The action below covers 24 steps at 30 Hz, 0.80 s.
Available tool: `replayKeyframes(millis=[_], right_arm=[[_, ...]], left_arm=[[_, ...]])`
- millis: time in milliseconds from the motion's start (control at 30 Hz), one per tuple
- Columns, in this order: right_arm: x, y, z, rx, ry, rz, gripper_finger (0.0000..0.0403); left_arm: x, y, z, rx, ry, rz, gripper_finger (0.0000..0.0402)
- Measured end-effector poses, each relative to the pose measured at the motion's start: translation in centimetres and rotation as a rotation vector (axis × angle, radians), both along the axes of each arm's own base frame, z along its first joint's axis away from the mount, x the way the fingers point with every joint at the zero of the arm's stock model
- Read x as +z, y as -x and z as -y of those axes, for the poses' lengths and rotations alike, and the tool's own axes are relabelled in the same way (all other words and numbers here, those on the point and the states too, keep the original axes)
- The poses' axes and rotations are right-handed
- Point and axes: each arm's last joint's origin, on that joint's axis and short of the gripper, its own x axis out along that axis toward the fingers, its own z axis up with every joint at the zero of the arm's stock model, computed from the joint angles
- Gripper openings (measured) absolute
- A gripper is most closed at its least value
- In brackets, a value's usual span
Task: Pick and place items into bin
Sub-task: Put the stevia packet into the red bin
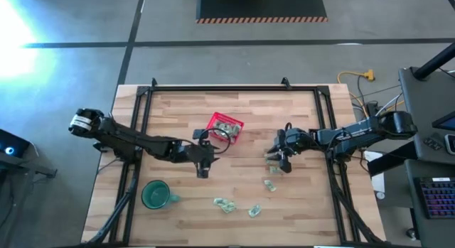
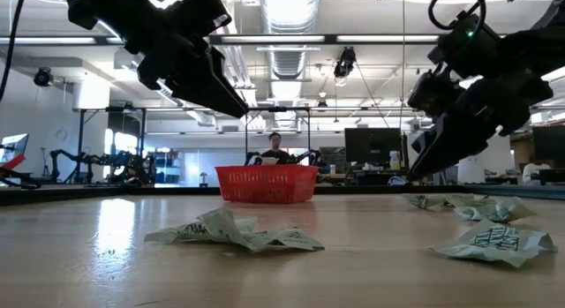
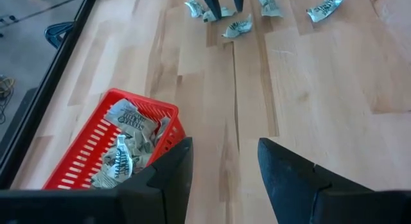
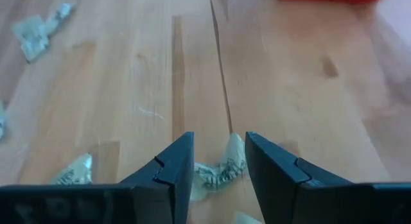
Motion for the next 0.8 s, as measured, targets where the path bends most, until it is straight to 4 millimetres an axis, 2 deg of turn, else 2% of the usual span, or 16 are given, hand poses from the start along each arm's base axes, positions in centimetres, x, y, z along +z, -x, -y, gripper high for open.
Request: replayKeyframes(millis=[433,800], right_arm=[[-1.5,-3.3,0.3,0.041,0.033,-0.136,0.0126],[-1.0,-3.8,0.3,0.045,0.03,-0.2,0.0127]], left_arm=[[-0.1,0.0,0.0,0.003,0.003,-0.005,0.016],[-0.2,0.1,0.0,0.003,0.001,-0.016,0.016]])
